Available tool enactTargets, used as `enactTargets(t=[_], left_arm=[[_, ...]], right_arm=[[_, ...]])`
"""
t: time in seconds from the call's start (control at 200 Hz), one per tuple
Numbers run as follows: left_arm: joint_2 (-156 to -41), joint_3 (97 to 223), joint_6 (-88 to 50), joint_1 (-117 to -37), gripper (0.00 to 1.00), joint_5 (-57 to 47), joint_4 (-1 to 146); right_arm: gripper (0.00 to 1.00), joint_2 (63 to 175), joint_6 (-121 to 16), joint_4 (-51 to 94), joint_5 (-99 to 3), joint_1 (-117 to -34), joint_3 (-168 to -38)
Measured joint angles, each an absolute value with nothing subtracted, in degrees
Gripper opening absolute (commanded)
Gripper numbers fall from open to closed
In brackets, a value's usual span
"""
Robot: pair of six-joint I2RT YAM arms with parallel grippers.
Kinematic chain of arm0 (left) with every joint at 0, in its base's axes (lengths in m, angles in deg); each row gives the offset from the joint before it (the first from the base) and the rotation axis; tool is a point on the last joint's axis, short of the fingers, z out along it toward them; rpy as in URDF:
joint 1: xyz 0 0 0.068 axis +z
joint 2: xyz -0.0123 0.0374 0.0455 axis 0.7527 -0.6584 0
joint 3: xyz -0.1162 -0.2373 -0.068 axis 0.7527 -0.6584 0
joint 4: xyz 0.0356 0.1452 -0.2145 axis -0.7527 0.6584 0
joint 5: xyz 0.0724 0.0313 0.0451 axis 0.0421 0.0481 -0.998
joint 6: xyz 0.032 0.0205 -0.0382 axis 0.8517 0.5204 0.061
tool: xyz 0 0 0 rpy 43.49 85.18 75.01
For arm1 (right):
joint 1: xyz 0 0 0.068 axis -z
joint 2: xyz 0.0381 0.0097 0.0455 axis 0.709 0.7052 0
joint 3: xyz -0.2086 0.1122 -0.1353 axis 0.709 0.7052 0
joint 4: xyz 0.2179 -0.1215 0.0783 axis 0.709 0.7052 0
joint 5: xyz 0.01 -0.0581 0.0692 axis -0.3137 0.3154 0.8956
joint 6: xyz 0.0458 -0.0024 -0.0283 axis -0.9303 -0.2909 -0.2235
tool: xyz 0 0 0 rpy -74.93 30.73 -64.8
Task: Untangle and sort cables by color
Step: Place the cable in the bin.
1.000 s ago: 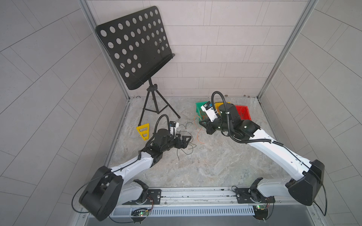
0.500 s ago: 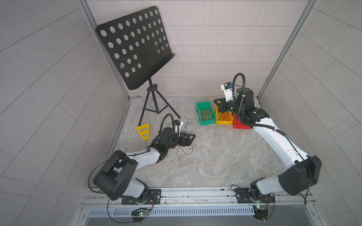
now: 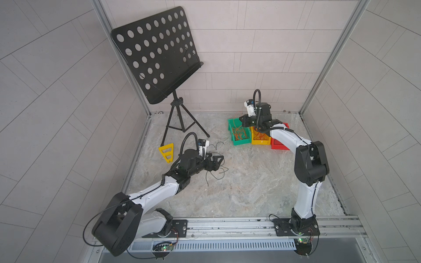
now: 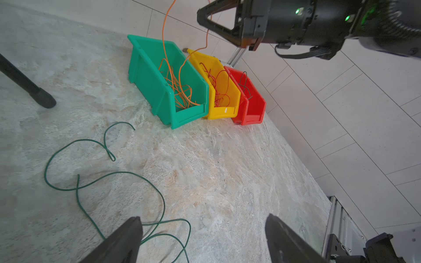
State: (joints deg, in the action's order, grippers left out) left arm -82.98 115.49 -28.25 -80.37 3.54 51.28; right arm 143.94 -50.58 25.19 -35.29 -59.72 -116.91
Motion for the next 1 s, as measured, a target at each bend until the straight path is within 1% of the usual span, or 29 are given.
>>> enactTargets(t=[0.195, 0.41, 0.52, 0.876, 0.921, 0.996], left_arm=[[-79.3, 115.5, -26.5, -80.4, 0.92, 1.5, 55.7], [-76.8, 115.5, -25.2, -80.4, 0.92, -0.4, 58.9], [-76.5, 115.5, -24.9, -80.4, 0.92, -1.0, 59.8], [-74.5, 115.5, -24.3, -80.4, 0.92, -3.8, 63.5], [-74.0, 115.5, -24.2, -80.4, 0.92, -4.3, 64.1], [-73.0, 115.5, -24.2, -80.4, 0.92, -5.1, 65.5]], right_arm=[[0.0, 146.7, -48.6, 24.9, -38.6, -59.8, -117.4], [0.0, 147.5, -44.1, 24.8, -47.2, -61.2, -117.5], [0.0, 148.0, -41.7, 25.0, -49.7, -62.5, -117.4], [0.0, 150.8, -40.6, 31.7, -47.7, -64.4, -117.5], [0.05, 151.1, -40.9, 33.0, -47.4, -64.4, -117.7], [0.2, 151.4, -41.3, 35.6, -47.1, -64.4, -118.5]])
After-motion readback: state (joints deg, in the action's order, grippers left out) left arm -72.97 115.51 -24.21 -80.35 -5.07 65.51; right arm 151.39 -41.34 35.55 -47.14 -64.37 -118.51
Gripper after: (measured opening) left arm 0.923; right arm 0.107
